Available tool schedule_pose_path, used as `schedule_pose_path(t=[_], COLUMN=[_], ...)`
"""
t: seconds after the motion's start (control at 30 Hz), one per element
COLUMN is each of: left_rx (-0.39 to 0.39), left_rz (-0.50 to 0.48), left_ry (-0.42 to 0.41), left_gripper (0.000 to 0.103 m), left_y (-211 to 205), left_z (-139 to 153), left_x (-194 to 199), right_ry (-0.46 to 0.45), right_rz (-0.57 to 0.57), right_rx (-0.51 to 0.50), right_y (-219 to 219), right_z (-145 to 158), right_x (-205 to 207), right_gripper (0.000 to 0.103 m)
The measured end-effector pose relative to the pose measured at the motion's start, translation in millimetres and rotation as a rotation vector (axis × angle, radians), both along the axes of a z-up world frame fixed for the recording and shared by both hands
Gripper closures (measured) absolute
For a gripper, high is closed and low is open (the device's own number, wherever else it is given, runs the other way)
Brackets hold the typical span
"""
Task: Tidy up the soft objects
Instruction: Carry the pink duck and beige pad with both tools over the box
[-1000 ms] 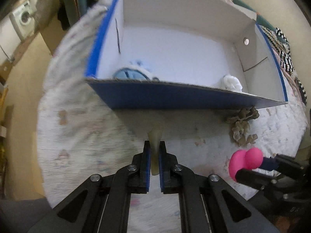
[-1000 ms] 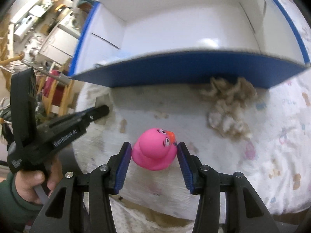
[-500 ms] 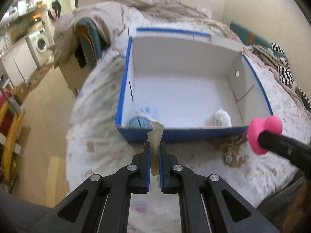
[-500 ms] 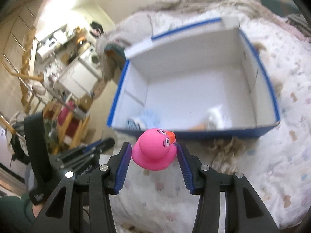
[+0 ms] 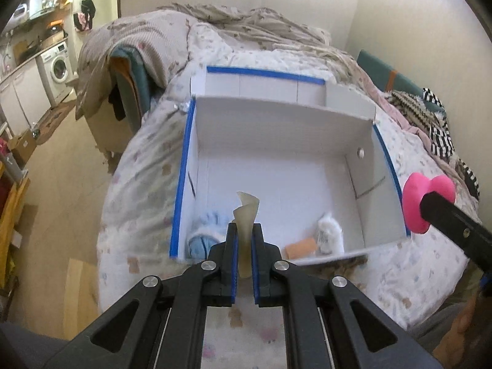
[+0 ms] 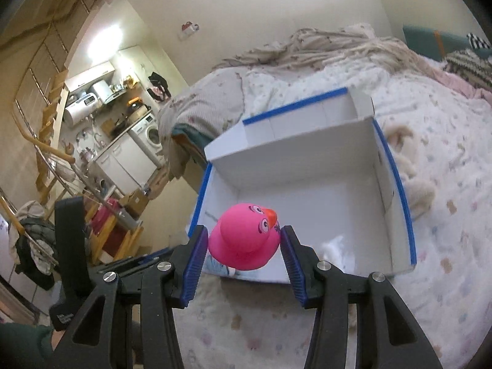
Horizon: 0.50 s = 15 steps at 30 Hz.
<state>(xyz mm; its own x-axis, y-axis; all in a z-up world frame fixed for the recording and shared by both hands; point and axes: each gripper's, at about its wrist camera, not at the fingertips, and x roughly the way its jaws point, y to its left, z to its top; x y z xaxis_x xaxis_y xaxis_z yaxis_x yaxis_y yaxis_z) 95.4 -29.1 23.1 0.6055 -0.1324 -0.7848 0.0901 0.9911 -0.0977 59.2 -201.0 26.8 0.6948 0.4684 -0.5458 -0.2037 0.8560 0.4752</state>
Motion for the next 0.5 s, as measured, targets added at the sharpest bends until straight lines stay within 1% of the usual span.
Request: schedule_pose_path(t=[0.17, 0.5], left_rx=[0.018, 0.064], left_rz=[0.004, -0.004], left_ry=[-0.019, 0.001], left_gripper=[0.096, 0.096], left_y=[-1, -8], left_z=[9, 1], left_x=[22, 68], right_ry=[-0.019, -0.007], right_rz=[-0.008, -0.031], right_rx=[-0.032, -0.122], right_y=[-5, -14], right_z=[4, -6], right_x=[17, 62], right_gripper=[0.052, 0.052])
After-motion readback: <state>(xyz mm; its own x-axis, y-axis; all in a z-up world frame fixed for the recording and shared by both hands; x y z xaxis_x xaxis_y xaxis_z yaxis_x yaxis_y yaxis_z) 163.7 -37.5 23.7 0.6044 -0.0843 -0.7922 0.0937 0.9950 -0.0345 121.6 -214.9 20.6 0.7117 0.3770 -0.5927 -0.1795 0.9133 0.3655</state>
